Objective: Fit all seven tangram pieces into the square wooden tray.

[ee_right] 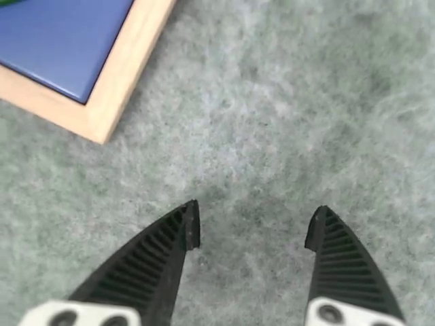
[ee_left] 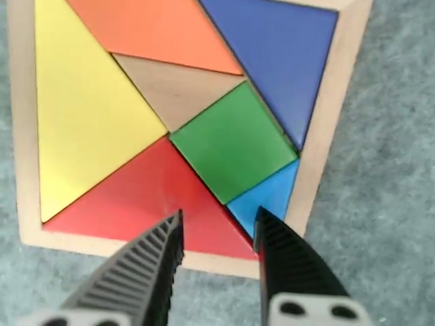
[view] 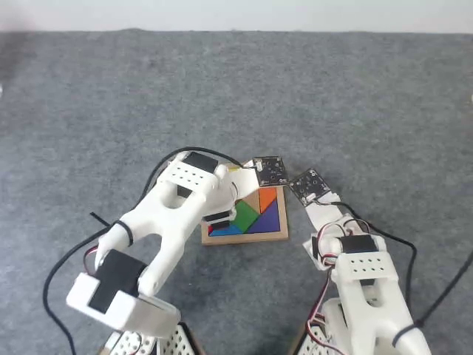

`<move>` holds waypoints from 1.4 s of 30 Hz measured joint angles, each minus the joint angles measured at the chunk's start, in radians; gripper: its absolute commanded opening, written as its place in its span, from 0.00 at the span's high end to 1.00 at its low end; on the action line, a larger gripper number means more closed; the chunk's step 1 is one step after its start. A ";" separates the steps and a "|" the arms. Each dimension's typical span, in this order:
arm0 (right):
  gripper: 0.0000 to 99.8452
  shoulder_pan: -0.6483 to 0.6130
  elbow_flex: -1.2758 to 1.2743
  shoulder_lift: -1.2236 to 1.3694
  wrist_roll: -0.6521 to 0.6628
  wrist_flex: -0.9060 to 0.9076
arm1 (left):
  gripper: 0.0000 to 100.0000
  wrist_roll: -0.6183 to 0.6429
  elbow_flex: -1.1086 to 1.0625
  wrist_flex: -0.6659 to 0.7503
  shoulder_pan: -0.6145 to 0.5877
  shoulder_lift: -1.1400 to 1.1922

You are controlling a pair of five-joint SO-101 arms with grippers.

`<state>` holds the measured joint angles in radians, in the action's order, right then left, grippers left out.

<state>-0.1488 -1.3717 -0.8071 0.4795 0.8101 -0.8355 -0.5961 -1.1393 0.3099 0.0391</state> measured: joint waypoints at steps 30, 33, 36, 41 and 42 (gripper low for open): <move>0.98 0.181 -0.184 -0.977 -0.086 0.404 | 0.84 0.789 -0.988 0.338 -0.384 -1.671; 0.98 0.210 -0.229 -0.988 -0.086 0.404 | 0.84 0.836 -1.079 0.331 -0.384 -1.806; 0.98 0.250 -0.262 -0.993 -0.086 0.404 | 0.83 0.844 -1.085 0.301 -0.384 -1.838; 0.98 0.287 -0.290 -0.993 -0.086 0.404 | 0.83 0.844 -1.094 0.221 -0.382 -1.838; 0.99 0.290 -0.292 -0.993 -0.086 0.404 | 0.83 0.844 -1.094 0.187 -0.382 -1.838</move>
<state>0.1412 -1.6632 -1.7998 0.3936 1.2137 0.0084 -1.6901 -0.9521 -0.0721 -1.7990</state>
